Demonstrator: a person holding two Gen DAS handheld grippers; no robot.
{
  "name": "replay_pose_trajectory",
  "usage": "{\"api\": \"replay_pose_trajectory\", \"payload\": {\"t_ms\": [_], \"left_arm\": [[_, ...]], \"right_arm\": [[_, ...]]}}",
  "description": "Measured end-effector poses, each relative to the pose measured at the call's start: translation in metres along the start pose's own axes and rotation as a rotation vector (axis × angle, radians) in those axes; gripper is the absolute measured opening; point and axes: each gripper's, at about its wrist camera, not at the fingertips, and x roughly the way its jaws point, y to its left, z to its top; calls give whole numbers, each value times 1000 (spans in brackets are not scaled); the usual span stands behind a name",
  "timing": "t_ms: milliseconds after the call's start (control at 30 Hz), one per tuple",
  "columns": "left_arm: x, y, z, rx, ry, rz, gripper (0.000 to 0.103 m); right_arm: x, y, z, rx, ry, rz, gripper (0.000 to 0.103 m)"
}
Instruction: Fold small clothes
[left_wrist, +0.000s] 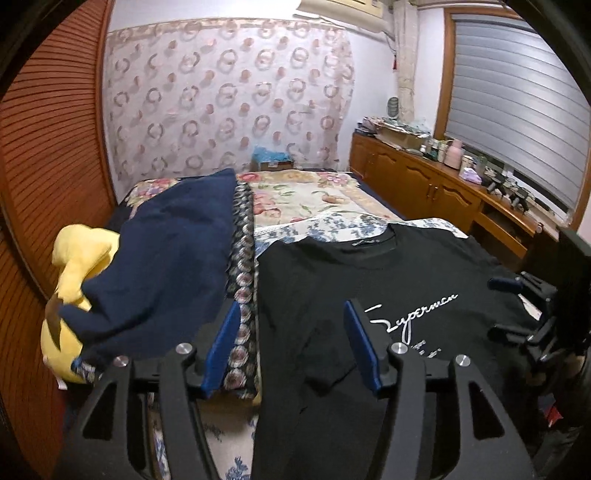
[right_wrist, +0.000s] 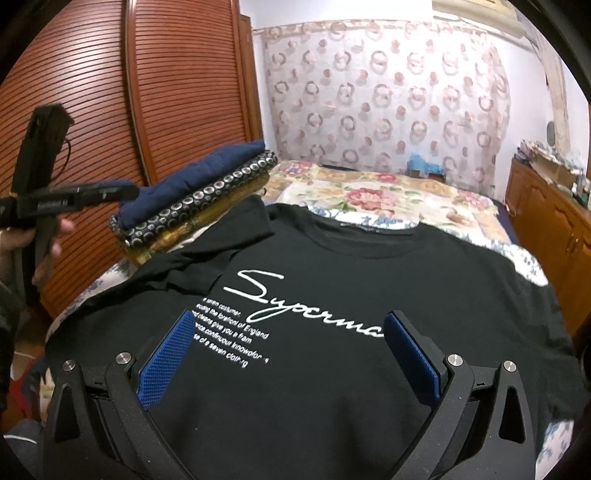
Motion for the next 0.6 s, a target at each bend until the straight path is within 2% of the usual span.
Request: {"api": "replay_pose_trajectory", "payload": {"t_ms": [300, 433, 600], "left_arm": [[14, -16, -26, -7, 37, -7, 57], [29, -29, -39, 4, 78, -23, 57], [51, -43, -47, 10, 135, -47, 57]], "right_arm": [[-13, -19, -1, -2, -3, -34, 103], [-27, -47, -4, 17, -7, -96, 103], [-55, -105, -17, 67, 6, -221, 103]]}}
